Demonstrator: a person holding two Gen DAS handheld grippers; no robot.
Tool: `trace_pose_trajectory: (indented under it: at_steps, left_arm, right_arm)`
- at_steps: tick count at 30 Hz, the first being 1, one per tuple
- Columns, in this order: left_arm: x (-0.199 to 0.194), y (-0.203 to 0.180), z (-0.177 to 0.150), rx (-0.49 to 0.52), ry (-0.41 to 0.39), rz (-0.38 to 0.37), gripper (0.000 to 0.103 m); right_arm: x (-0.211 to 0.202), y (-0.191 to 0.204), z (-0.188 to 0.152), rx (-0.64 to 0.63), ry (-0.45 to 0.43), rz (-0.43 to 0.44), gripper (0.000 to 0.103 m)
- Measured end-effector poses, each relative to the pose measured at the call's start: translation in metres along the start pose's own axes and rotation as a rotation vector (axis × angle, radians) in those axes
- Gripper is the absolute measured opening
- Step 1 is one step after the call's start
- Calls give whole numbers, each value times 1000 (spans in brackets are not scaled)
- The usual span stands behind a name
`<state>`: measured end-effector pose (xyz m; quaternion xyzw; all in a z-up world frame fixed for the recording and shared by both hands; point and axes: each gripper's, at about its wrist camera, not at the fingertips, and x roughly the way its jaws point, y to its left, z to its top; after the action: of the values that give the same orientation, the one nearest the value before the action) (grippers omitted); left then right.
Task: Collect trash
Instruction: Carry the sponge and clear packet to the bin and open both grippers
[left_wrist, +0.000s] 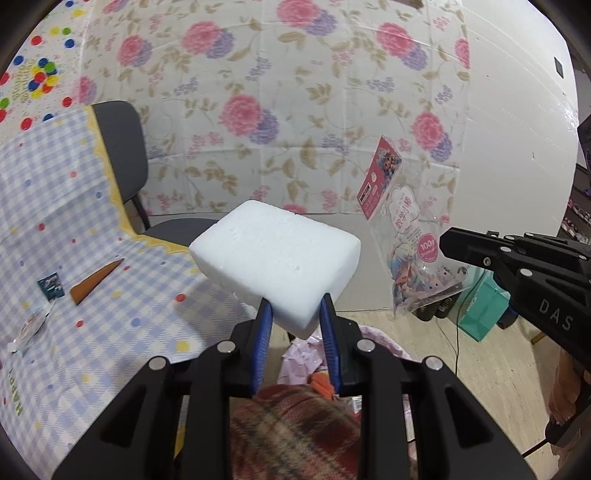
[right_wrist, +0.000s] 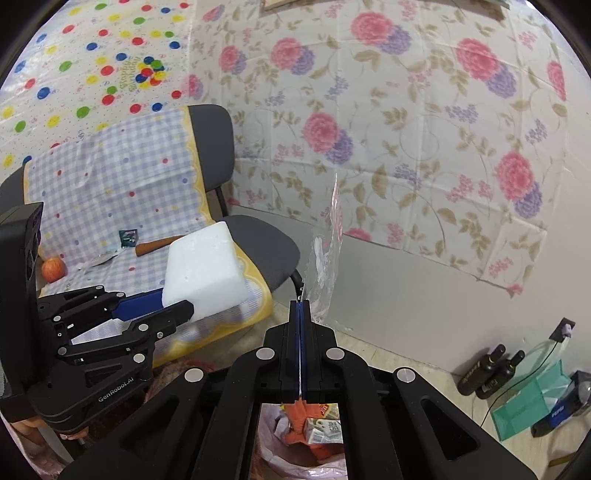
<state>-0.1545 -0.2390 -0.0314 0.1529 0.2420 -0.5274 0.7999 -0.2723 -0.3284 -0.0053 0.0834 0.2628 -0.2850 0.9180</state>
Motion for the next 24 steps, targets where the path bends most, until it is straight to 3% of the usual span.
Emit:
trace_pose_trajectory:
  at_steps: [9, 16, 24]
  left_arm:
    - [12, -28, 4, 45, 1, -52, 25]
    - [18, -34, 6, 29, -2, -113, 25]
    - [26, -34, 10, 5, 3, -131, 26]
  right_arm:
    - [-2, -25, -11, 30, 21, -14, 1]
    - [2, -34, -16, 49, 36, -10, 1]
    - [10, -36, -19, 51, 56, -3, 1]
